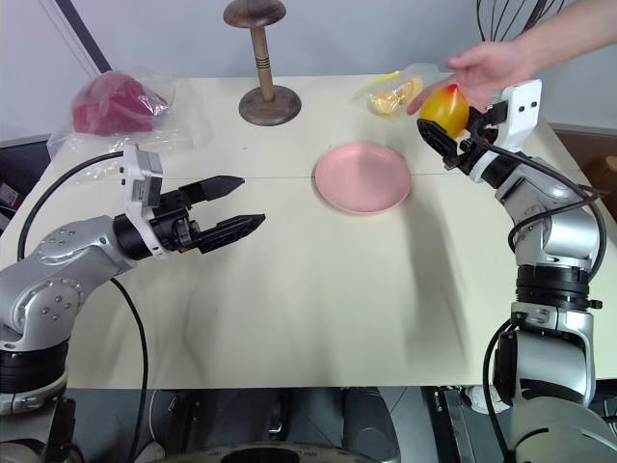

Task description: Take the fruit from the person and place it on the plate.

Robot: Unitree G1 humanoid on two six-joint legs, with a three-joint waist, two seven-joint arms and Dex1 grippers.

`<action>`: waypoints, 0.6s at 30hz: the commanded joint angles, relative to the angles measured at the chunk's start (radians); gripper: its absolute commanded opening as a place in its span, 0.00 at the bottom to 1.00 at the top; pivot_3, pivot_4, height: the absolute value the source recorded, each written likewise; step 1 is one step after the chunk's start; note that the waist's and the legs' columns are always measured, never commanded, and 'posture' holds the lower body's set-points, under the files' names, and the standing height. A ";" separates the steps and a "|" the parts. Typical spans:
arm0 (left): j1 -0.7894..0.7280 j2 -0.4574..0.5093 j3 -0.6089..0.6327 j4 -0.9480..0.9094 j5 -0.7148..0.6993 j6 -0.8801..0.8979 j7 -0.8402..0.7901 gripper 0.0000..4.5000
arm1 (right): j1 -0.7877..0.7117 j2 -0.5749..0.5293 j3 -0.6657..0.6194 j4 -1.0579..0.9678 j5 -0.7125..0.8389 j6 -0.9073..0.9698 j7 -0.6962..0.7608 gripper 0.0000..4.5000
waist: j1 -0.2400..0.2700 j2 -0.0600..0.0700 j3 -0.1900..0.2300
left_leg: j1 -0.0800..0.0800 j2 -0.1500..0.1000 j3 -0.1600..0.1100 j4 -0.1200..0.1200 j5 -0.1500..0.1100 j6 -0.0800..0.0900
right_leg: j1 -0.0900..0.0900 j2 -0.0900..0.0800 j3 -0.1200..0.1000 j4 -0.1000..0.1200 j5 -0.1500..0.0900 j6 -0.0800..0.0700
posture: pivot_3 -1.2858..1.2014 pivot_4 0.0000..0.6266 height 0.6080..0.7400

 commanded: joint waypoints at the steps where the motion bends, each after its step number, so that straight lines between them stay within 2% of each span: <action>1: -0.006 0.010 0.021 -0.021 -0.003 -0.012 -0.004 1.00 | -0.031 0.021 0.024 -0.077 0.009 0.022 0.009 0.71 | -0.001 0.000 0.000 | 0.000 0.000 0.000 0.000 0.000 0.000 | 0.000 0.000 0.000 0.000 0.000 0.000 | 0.52 0.24 1.00; 6: -0.009 0.000 0.006 -0.010 0.032 -0.033 0.009 1.00 | -0.056 0.115 0.046 -0.058 0.032 0.065 -0.007 0.71 | -0.005 0.000 0.000 | 0.000 0.001 0.000 0.000 0.000 0.000 | -0.001 0.001 0.000 0.000 0.000 0.000 | 0.52 0.24 1.00; 11: -0.010 -0.027 -0.010 0.005 0.112 -0.073 0.053 1.00 | -0.075 0.196 0.141 0.126 -0.105 -0.028 -0.040 0.71 | 0.001 0.000 0.000 | 0.000 0.000 0.000 0.000 0.000 0.000 | 0.000 0.000 0.000 0.000 0.000 0.000 | 0.52 0.24 1.00; 18: 0.041 -0.037 -0.019 -0.026 0.153 -0.081 0.068 1.00 | -0.109 0.267 0.135 0.284 -0.133 -0.103 -0.038 0.71 | -0.006 0.000 0.000 | -0.001 0.000 0.000 0.000 0.000 -0.001 | -0.002 0.000 0.000 0.000 0.000 0.000 | 0.52 0.24 1.00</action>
